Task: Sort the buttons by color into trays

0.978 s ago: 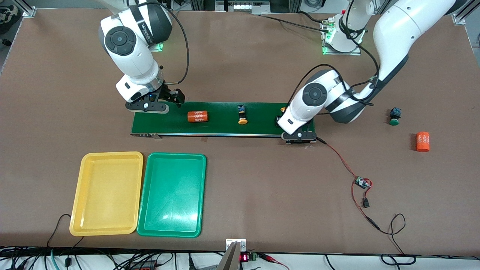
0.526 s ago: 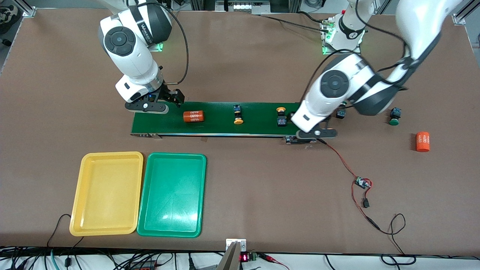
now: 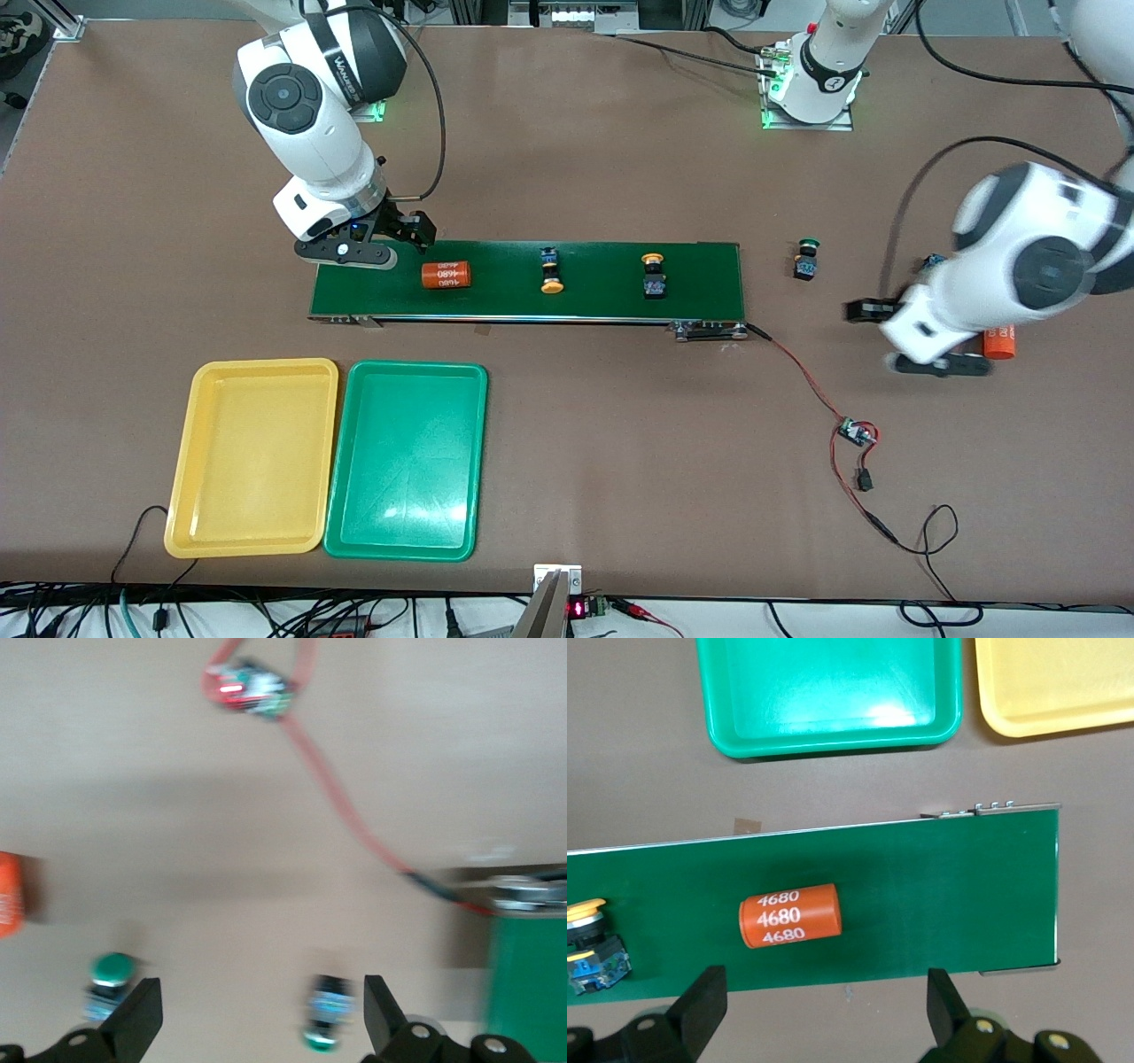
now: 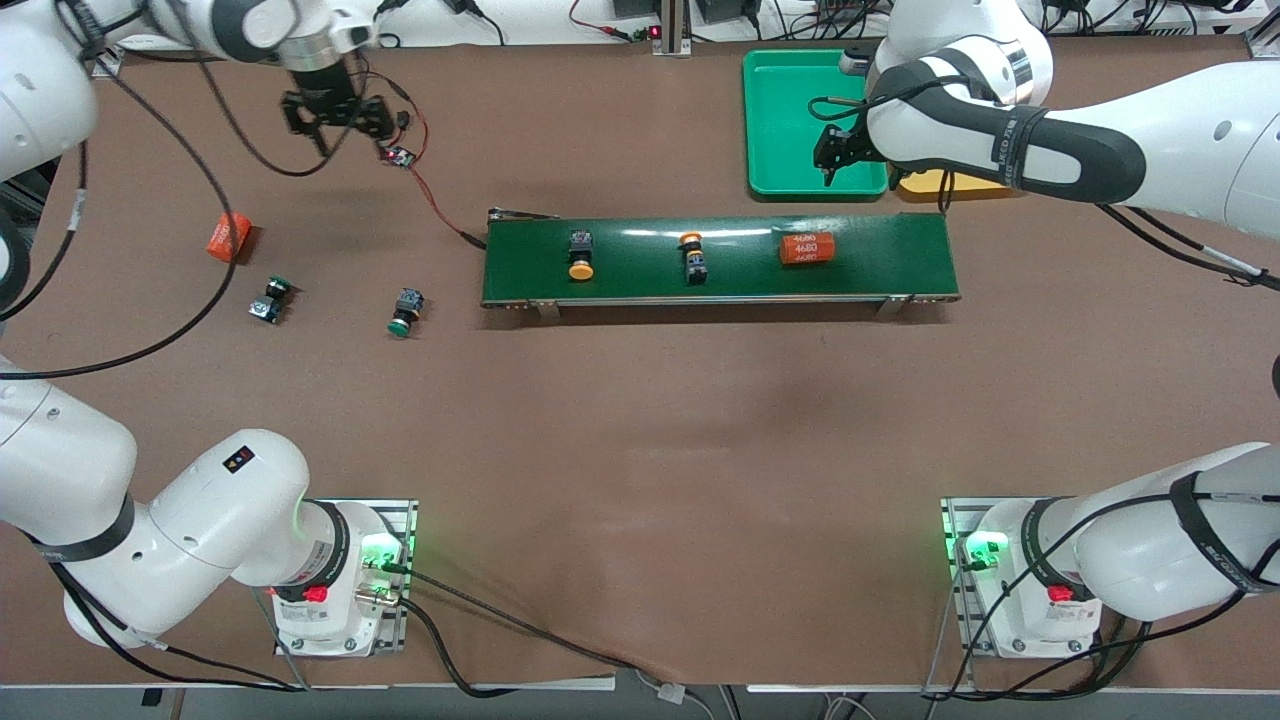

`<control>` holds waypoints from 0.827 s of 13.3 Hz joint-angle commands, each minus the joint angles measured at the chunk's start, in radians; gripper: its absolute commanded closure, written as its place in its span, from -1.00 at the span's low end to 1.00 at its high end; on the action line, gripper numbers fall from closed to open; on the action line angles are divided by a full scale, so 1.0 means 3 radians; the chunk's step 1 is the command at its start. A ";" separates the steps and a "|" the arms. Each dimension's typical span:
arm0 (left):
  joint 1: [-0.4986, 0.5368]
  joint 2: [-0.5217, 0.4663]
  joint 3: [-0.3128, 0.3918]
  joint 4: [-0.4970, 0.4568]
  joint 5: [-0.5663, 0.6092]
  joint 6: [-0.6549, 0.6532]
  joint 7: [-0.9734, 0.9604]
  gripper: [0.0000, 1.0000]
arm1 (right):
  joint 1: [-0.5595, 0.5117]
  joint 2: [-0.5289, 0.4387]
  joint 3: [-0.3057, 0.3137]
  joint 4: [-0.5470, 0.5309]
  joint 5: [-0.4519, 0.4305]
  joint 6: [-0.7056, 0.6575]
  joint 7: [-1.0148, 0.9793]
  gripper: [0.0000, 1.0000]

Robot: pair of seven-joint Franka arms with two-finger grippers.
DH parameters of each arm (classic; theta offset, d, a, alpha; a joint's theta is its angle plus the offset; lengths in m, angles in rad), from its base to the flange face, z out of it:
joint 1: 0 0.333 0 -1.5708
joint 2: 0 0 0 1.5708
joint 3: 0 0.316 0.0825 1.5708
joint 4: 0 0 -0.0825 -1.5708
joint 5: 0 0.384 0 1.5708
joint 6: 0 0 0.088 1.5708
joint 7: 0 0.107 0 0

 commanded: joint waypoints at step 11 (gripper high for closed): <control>0.0250 0.0470 0.1372 0.0062 0.0435 0.1106 0.1760 -1.00 | 0.0626 0.0744 -0.0004 0.0306 -0.0029 0.0526 0.0407 -1.00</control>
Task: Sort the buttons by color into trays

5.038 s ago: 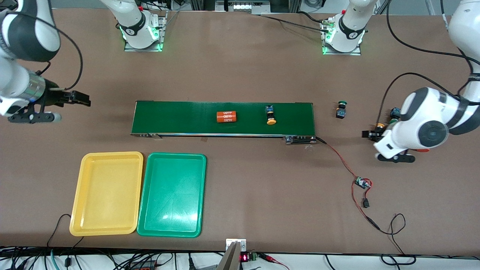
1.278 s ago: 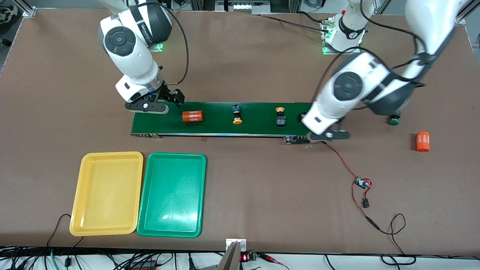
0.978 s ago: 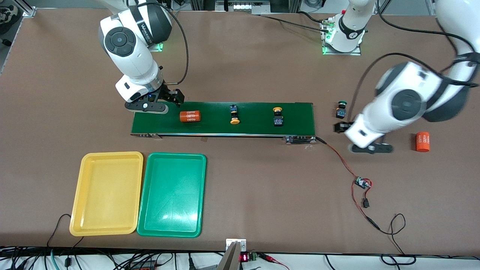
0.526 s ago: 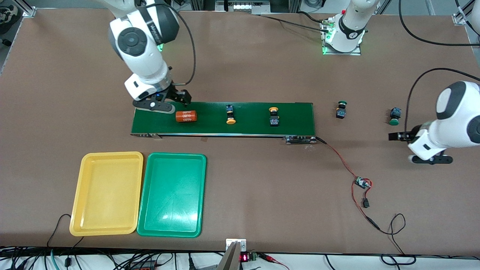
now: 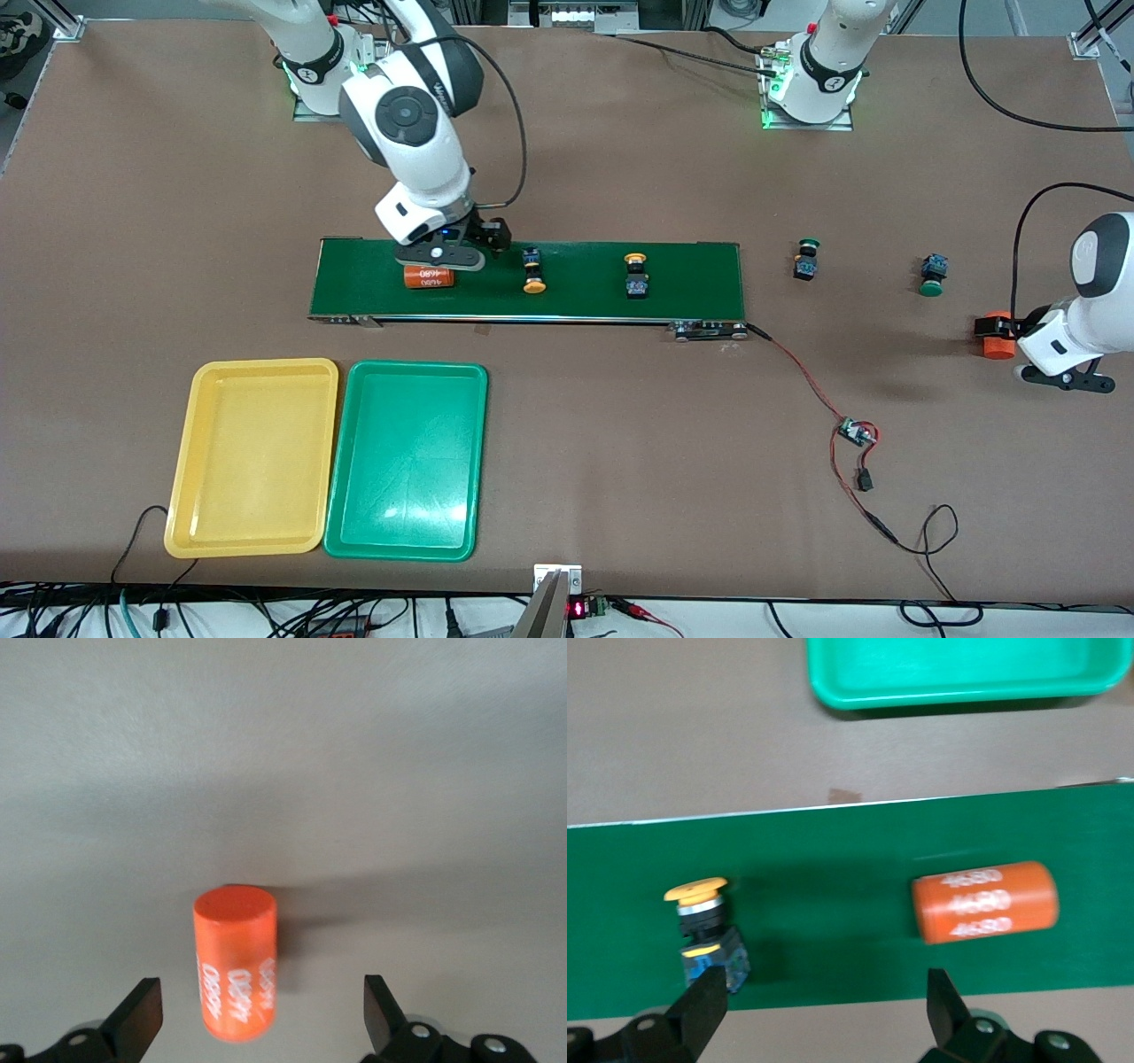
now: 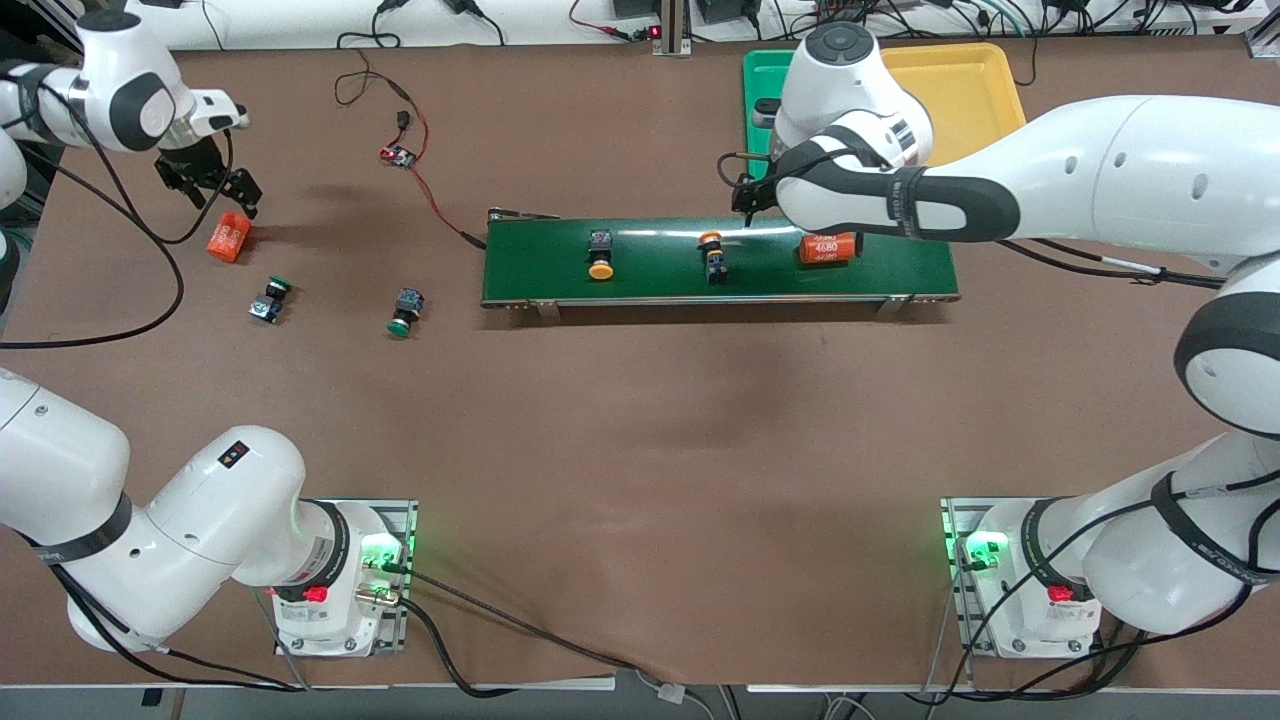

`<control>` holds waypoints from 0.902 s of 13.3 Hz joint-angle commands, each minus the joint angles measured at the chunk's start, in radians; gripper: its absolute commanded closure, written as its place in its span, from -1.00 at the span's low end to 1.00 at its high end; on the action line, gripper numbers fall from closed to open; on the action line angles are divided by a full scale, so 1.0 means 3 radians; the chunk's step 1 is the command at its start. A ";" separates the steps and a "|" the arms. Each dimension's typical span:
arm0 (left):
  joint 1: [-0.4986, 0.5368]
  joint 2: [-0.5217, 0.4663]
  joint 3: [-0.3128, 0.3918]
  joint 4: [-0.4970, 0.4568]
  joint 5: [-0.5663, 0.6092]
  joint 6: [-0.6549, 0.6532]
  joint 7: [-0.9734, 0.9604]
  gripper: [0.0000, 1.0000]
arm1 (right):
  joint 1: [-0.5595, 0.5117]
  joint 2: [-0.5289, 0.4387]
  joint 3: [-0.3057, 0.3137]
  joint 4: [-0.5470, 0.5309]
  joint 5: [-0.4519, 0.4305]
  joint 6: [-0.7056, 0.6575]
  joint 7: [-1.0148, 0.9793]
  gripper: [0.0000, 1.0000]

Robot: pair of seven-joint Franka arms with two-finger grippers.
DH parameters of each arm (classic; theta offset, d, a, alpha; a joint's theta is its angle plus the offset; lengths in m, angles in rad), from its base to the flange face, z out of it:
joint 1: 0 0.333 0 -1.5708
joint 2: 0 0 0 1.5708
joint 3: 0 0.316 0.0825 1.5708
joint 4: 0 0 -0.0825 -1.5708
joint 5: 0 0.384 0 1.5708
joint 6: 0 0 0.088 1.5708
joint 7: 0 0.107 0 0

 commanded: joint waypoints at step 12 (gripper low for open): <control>0.0221 0.0116 -0.0500 0.0137 0.0053 0.0079 0.0985 0.52 | 0.0091 0.0414 0.0036 0.0283 -0.0016 0.0009 -0.0031 -1.00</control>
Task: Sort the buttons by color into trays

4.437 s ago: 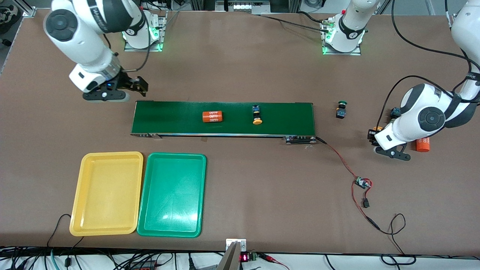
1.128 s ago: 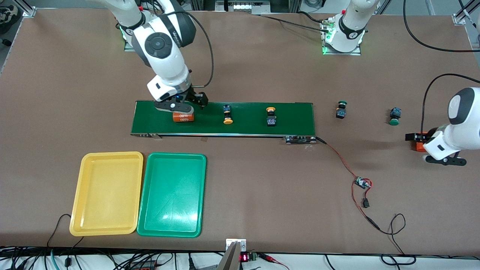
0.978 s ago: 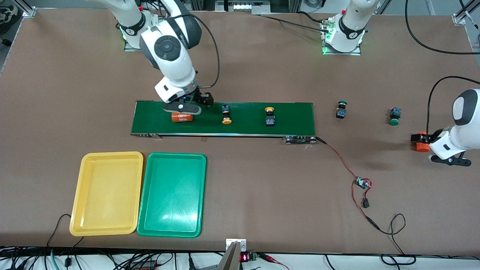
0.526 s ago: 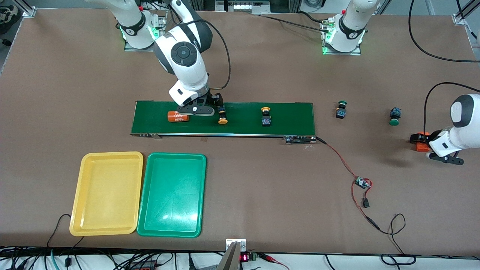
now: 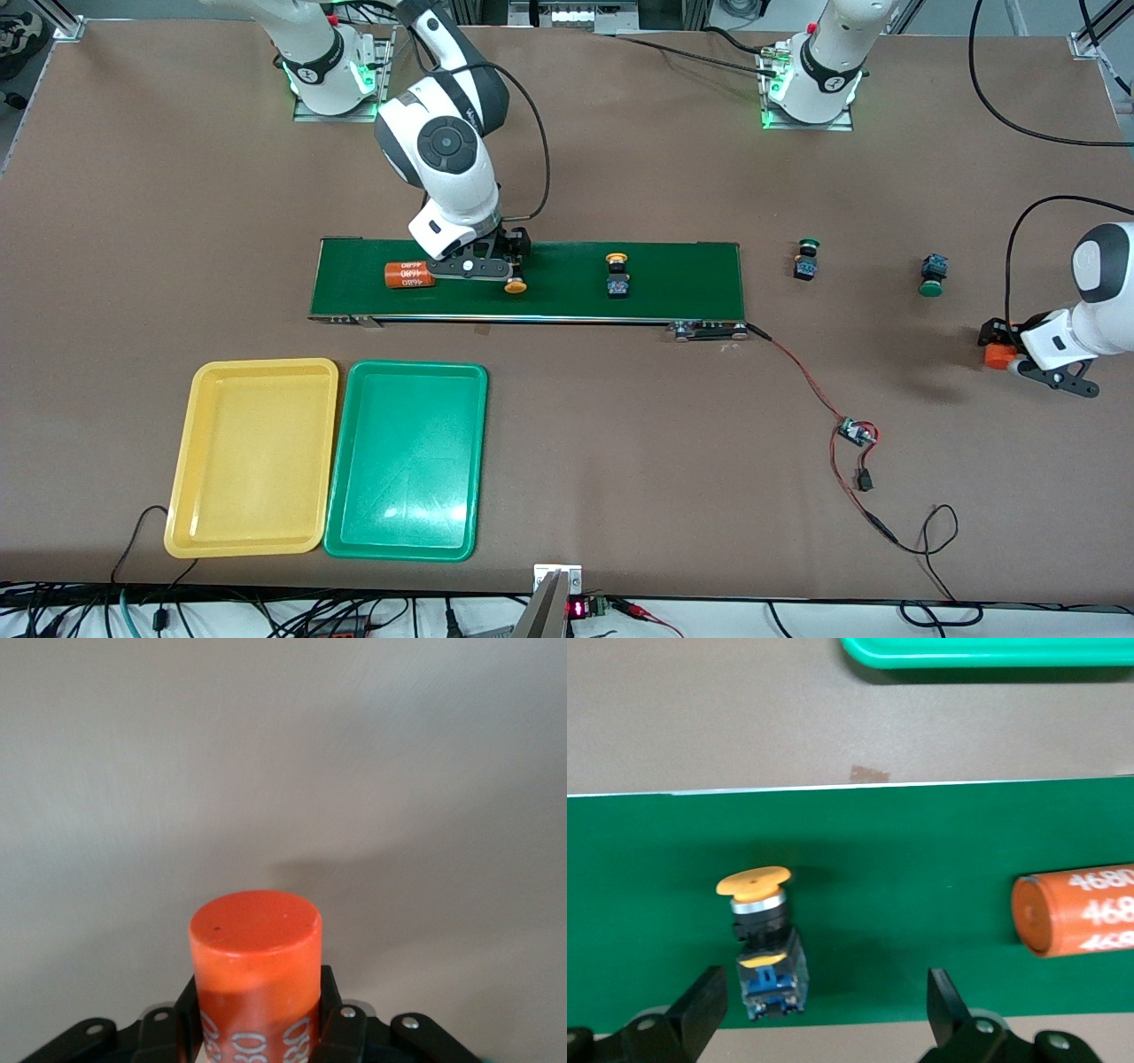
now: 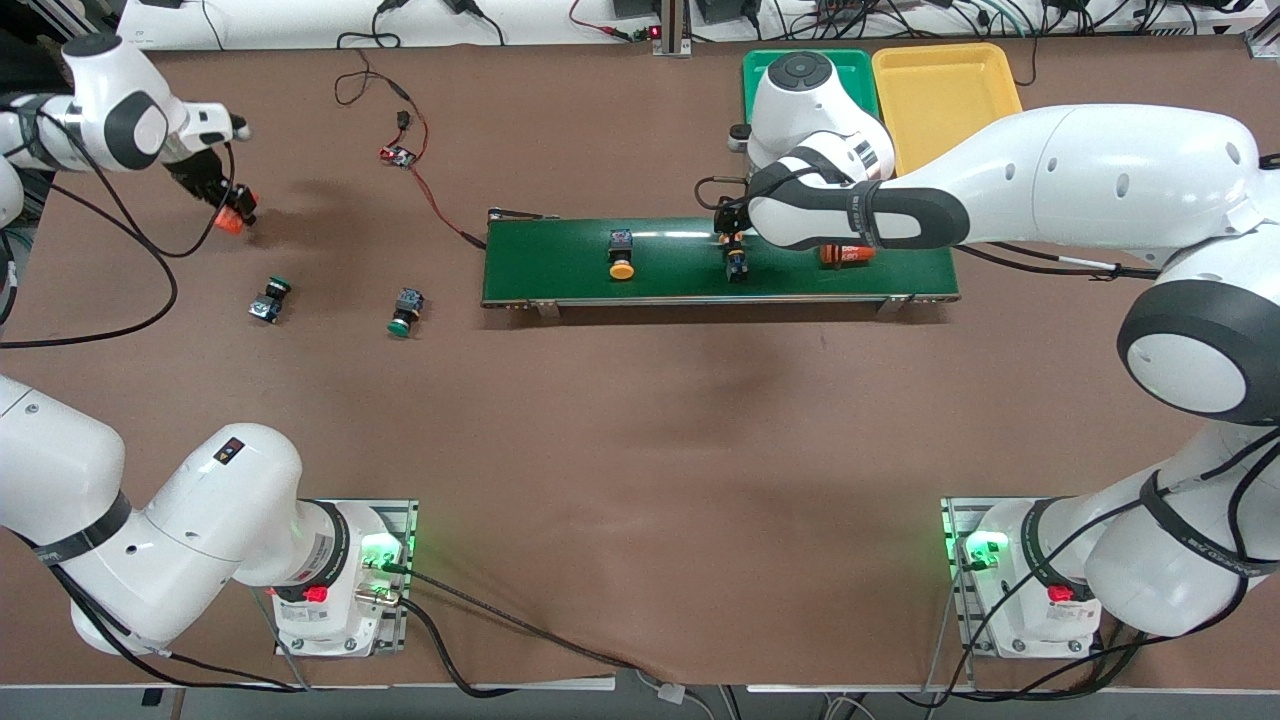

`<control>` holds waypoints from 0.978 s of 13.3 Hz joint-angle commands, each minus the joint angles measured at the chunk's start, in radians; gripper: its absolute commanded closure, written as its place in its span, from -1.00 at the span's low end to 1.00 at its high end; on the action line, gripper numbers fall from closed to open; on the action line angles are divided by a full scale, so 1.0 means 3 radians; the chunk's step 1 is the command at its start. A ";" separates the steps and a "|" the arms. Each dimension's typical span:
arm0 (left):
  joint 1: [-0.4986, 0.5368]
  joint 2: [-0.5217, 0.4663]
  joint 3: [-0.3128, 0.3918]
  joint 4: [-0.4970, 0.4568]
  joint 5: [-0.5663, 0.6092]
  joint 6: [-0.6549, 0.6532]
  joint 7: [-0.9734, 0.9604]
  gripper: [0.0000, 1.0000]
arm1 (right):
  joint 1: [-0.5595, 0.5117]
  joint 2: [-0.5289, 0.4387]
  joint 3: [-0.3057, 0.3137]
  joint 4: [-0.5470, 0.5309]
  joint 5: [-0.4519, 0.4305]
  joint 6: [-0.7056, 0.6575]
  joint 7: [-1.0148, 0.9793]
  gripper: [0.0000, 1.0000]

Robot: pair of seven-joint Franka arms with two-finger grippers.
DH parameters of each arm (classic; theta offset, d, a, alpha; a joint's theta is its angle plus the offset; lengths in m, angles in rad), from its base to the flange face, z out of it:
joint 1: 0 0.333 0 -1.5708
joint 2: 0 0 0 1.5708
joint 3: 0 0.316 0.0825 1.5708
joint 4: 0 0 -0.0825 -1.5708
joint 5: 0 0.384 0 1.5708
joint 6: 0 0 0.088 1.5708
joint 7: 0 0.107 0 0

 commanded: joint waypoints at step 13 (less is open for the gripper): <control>-0.1009 -0.0076 -0.0971 -0.0242 -0.0471 -0.0706 0.1967 0.57 | -0.0139 0.0265 0.0026 0.0127 -0.0046 0.0146 -0.0123 0.85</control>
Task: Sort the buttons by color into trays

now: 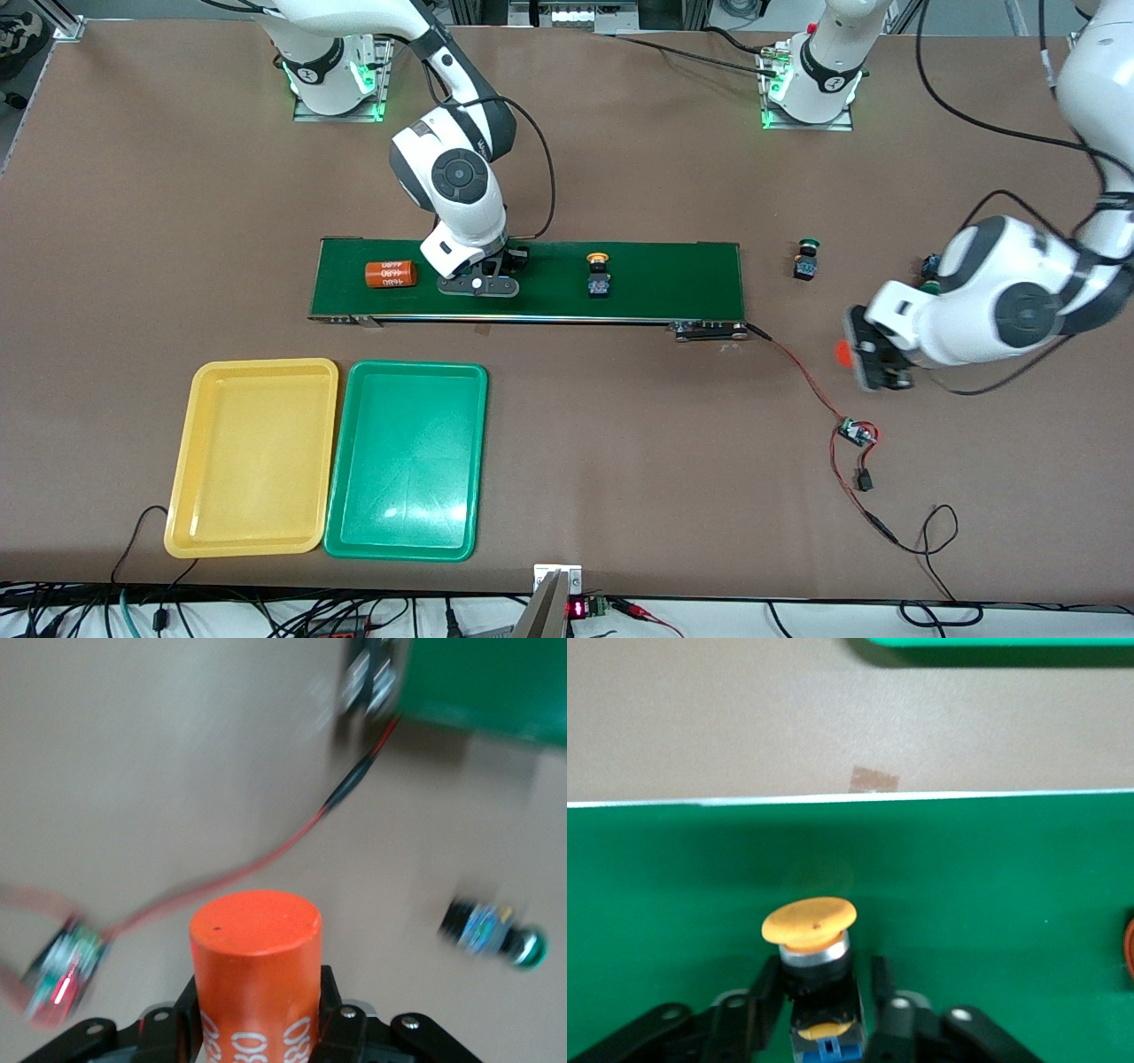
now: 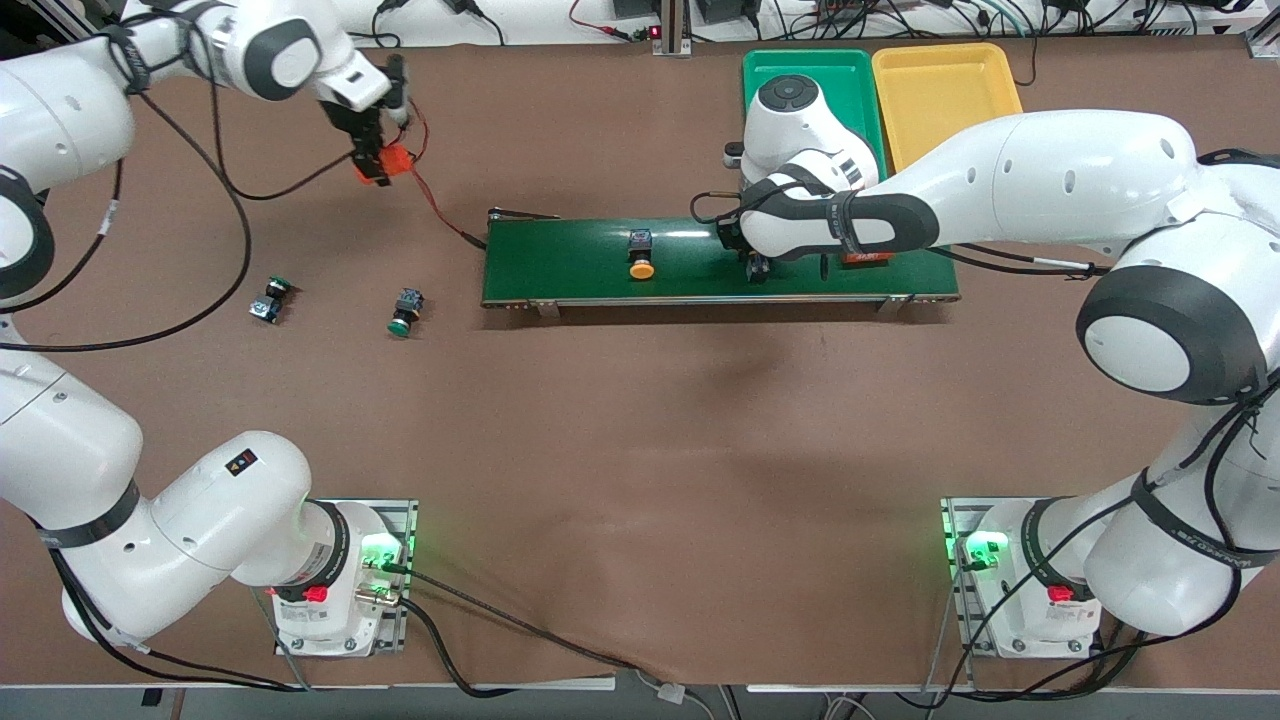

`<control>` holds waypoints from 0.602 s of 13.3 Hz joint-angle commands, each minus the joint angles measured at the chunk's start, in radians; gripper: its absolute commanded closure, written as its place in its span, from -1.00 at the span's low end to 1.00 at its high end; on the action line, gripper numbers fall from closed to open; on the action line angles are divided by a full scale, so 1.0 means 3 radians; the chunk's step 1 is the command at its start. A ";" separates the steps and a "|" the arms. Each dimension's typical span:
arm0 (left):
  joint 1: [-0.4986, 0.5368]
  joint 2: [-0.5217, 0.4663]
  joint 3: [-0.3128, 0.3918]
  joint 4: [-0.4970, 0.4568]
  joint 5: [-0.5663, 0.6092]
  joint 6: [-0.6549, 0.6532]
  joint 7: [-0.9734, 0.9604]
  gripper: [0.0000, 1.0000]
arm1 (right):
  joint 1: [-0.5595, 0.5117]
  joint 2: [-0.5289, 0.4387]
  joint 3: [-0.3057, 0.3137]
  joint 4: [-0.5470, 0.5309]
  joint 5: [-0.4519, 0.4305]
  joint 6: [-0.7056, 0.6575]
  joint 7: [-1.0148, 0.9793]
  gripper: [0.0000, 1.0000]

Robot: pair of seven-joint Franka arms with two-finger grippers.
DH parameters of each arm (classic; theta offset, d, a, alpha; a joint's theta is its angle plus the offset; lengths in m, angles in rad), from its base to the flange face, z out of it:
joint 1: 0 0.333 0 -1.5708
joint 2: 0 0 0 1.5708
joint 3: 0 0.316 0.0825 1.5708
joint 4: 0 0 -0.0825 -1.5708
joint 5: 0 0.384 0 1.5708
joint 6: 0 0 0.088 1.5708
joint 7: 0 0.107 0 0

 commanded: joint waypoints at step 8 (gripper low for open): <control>-0.0987 -0.0044 -0.0030 -0.0299 -0.0314 -0.0060 -0.0913 0.65 | -0.0747 -0.0235 -0.0017 0.0525 -0.0053 -0.0795 -0.0871 1.00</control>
